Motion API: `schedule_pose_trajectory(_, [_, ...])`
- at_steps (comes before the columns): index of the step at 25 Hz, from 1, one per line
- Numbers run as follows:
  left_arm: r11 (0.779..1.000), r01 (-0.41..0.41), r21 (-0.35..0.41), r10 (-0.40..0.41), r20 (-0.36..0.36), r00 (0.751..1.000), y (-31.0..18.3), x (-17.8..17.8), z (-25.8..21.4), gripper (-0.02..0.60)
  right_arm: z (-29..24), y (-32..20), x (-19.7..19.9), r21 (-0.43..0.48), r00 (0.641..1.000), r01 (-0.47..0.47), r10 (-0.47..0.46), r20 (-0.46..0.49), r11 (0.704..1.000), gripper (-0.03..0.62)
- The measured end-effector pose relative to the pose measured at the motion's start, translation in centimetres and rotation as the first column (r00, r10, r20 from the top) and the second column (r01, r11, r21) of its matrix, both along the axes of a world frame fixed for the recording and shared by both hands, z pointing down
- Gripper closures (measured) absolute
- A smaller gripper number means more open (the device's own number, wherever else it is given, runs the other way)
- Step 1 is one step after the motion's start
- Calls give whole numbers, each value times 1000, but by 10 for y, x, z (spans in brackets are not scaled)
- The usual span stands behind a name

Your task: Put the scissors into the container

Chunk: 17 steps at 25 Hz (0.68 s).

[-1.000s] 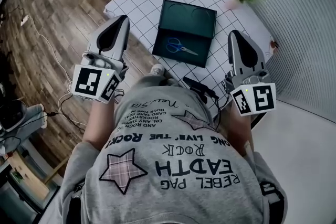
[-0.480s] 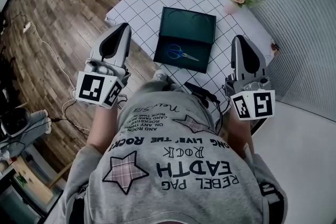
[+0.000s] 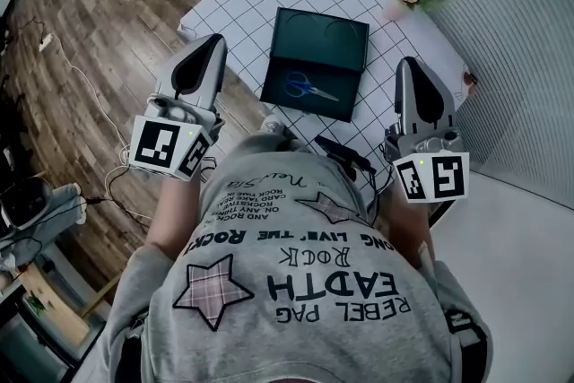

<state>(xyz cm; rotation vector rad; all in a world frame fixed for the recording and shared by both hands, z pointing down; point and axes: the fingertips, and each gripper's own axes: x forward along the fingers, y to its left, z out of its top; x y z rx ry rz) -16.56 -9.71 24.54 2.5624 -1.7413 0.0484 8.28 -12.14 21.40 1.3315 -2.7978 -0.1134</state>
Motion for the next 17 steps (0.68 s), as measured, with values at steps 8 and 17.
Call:
schedule_pose_trajectory(8, [1000,7,-5,-7,2,1000,0,0,1,580,1,-2,0,-1,1000,6,-6,-4,1000,579])
schedule_pose_trajectory(17, [1000,14,-9,-14,8,1000,5,2,3,580,2,1,0,2,1000,18,-18,-1,1000,579])
